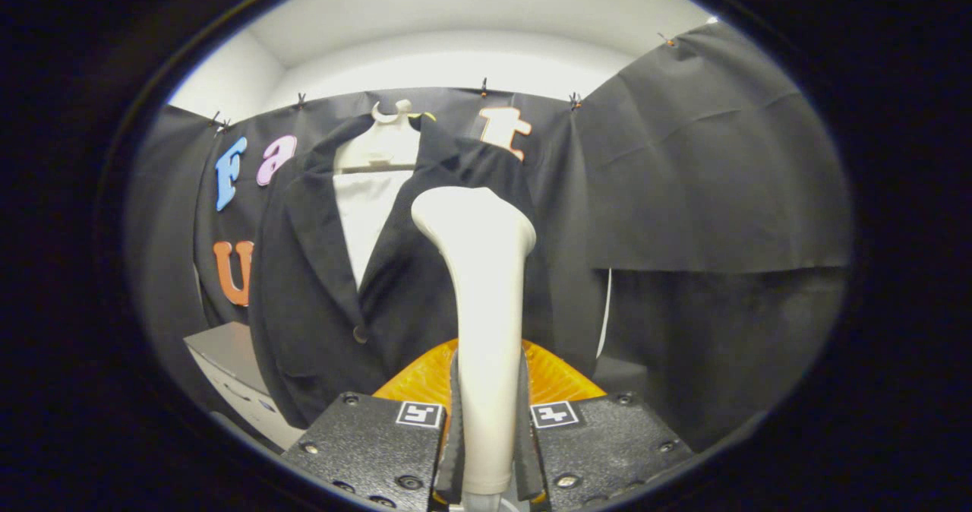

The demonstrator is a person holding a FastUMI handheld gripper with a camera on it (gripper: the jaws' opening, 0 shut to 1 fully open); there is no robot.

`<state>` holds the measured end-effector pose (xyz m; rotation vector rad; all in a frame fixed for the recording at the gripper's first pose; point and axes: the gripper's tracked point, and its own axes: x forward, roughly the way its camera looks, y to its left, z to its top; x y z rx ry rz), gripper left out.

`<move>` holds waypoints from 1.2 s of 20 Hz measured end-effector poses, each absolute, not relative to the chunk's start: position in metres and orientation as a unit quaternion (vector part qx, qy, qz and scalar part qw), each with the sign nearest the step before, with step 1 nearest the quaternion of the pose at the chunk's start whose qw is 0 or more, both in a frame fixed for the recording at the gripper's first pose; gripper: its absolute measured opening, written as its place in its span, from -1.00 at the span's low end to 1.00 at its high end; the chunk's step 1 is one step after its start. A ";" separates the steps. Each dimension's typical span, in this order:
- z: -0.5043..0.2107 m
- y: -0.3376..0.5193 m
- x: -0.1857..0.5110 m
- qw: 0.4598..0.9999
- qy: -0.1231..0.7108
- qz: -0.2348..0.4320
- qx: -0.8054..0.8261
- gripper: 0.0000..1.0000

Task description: Iron the clothes twice with a garment steamer, once on the left side and once on the right side.

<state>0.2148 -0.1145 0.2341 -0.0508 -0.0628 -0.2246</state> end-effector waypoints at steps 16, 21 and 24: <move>0.236 -0.102 0.268 0.991 -0.041 -0.113 -0.057 -0.42; 0.210 -0.102 0.251 0.992 -0.022 -0.109 -0.057 -0.42; 0.193 -0.103 0.241 0.992 -0.009 -0.108 -0.059 -0.42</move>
